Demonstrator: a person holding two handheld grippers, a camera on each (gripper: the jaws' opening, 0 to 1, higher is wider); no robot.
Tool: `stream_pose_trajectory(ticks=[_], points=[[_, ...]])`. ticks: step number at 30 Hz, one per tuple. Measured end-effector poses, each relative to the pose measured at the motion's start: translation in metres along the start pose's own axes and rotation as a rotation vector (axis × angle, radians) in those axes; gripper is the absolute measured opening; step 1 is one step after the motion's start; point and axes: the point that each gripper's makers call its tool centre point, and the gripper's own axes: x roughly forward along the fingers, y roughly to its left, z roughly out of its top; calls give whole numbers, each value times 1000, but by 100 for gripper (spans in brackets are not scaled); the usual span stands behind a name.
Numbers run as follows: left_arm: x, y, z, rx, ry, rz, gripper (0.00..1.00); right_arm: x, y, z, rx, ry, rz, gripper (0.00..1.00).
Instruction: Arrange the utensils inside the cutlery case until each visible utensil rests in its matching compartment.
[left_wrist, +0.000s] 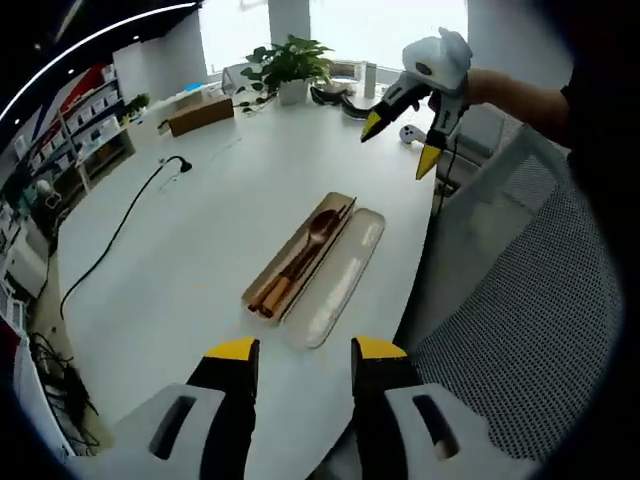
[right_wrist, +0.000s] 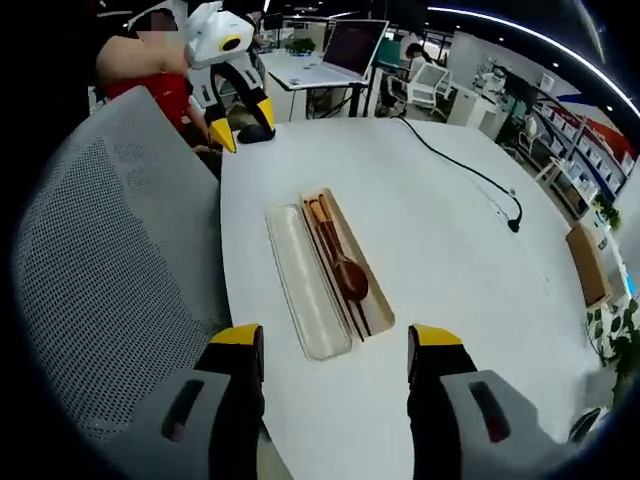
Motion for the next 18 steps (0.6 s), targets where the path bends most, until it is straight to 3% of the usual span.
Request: stream_pose_trajectory(ticks=[3, 7, 10, 18], points=[[14, -1, 0, -7, 2, -34, 37, 10, 4, -11, -1, 40, 48, 55], [33, -1, -8, 72, 33, -70, 36, 25, 3, -25, 19, 74, 82, 57], [50, -6, -20, 99, 53, -121, 37, 36, -1, -35, 47, 91, 90, 57], [78, -5, -45, 98, 114, -152, 43, 61, 6, -57, 85, 137, 161, 55]])
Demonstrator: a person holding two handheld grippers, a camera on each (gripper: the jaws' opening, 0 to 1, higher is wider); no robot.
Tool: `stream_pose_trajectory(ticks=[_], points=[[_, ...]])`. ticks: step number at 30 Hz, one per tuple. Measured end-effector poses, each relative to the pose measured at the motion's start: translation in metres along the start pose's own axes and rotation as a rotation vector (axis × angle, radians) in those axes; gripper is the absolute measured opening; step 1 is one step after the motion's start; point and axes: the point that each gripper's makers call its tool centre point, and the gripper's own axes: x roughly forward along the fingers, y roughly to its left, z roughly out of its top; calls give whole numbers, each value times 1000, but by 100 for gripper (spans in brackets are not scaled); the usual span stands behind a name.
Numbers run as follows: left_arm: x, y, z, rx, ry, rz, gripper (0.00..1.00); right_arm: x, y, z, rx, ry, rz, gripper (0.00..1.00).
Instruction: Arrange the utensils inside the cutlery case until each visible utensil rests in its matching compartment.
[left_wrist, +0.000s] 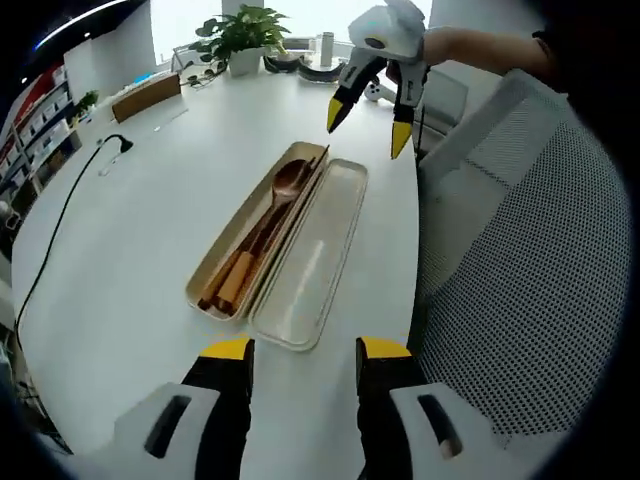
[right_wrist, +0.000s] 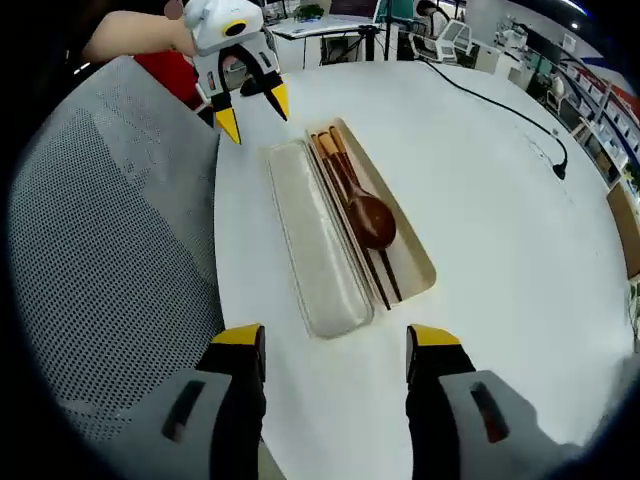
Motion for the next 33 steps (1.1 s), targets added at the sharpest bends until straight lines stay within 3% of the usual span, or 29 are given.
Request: stream_pose_trajectory(ticks=[4, 9, 16, 19, 22, 24, 26, 28, 33], points=[[6, 0, 3, -24, -9, -6, 46, 6, 2, -3, -26, 24, 19, 54], [12, 4, -1, 22, 17, 11, 48, 11, 2, 0, -46, 28, 33, 54], [18, 10, 2, 37, -5, 31, 47, 16, 3, 2, -67, 48, 61, 52], [22, 9, 4, 6, -23, 14, 47, 18, 4, 1, -79, 55, 67, 51], [25, 6, 3, 63, -1, 20, 46, 20, 4, -1, -80, 58, 73, 50], [26, 6, 4, 53, -6, 20, 46, 22, 5, -1, -87, 59, 73, 50], [26, 8, 7, 93, -16, 42, 45, 23, 6, 0, -98, 61, 74, 50], [27, 5, 8, 98, -16, 38, 45, 25, 6, -4, -157, 91, 69, 49], [28, 4, 9, 117, -15, 44, 40, 27, 9, -4, -161, 96, 84, 48]])
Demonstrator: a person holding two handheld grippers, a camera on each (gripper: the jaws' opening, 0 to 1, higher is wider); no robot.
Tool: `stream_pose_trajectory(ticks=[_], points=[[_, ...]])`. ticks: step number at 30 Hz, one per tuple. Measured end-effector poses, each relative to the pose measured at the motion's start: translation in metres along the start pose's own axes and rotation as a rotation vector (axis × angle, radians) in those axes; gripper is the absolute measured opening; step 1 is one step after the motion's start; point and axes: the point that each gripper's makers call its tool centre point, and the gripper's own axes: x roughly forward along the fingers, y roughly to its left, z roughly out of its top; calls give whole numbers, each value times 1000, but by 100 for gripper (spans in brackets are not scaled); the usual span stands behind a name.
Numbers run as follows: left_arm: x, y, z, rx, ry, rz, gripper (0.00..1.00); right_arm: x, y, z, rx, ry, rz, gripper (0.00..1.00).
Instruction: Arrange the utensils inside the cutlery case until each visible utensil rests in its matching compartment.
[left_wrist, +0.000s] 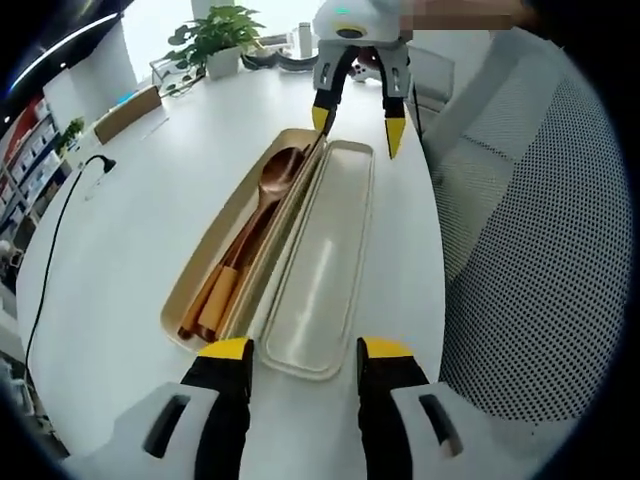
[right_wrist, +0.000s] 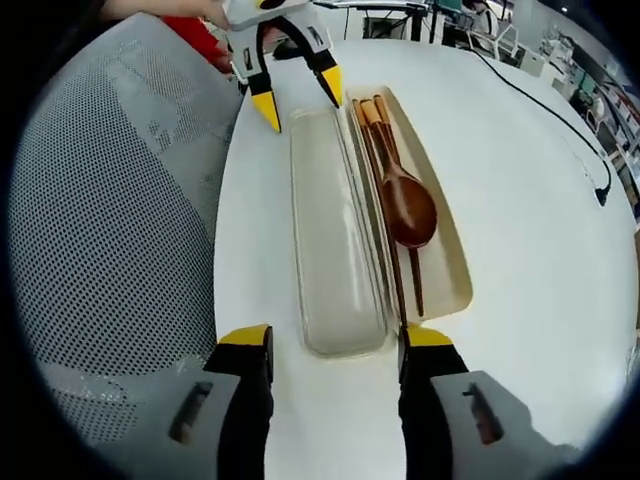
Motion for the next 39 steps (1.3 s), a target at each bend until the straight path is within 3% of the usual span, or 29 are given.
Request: stream_pose_trajectory(ticks=[4, 14, 23, 26, 33, 39], points=[[-1, 1, 1, 0, -4, 12, 39, 1, 3, -1, -41, 11, 6, 38], [1, -2, -2, 44, 12, 12, 39, 4, 3, -1, -145, 48, -32, 36], [6, -11, 5, 36, -11, -18, 39, 6, 4, 4, -129, 22, -32, 37], [6, -13, 8, 80, -8, -13, 39, 6, 3, 6, -118, 32, -38, 35], [6, -11, 8, 75, -19, -2, 39, 5, 3, 5, -113, 24, -39, 34], [4, -15, 15, 244, -7, 42, 36, 4, 5, 3, -91, 31, -22, 34]])
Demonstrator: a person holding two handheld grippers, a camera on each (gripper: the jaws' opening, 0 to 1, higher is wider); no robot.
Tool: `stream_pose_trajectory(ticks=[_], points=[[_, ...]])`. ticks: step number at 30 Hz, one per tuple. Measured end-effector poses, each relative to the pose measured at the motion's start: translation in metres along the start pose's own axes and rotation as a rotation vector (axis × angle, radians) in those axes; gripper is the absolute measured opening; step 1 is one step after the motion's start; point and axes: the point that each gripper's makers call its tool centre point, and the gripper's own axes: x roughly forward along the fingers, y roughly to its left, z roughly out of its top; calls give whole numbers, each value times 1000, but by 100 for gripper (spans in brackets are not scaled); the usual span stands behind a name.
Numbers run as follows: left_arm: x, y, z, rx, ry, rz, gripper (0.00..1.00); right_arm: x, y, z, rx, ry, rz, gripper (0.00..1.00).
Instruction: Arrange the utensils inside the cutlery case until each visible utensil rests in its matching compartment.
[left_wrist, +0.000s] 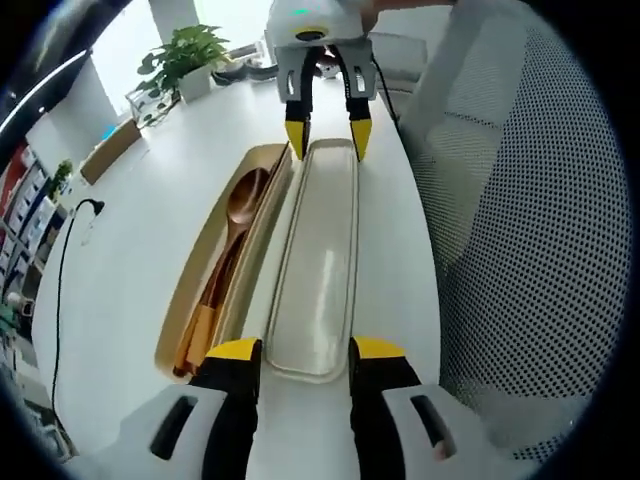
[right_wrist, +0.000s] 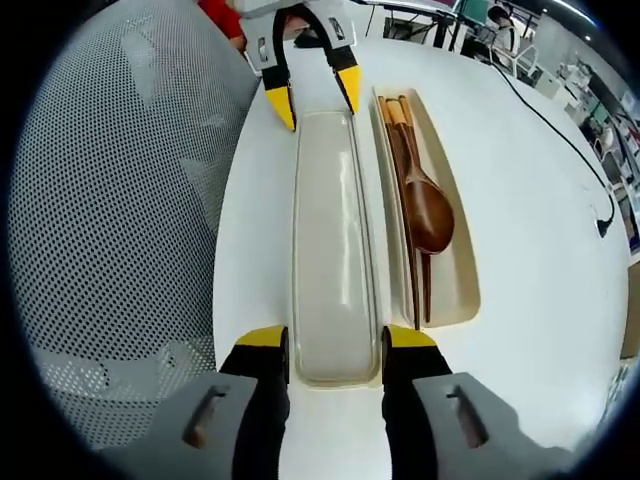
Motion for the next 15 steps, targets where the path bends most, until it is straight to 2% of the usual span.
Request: stream_pose_trajectory(ticks=[3, 5, 10, 15], points=[[0, -2, 6, 97, -6, 6, 36, -2, 3, -2, 21, 6, 24, 34], [1, -3, 7, 98, -4, 7, 36, -3, 6, -4, 51, 6, 58, 34], [3, -5, 13, 186, -4, 13, 36, -7, 13, -4, 167, -10, 137, 34], [2, -5, 14, 207, 7, 18, 36, -9, 14, -5, 230, -4, 176, 34]])
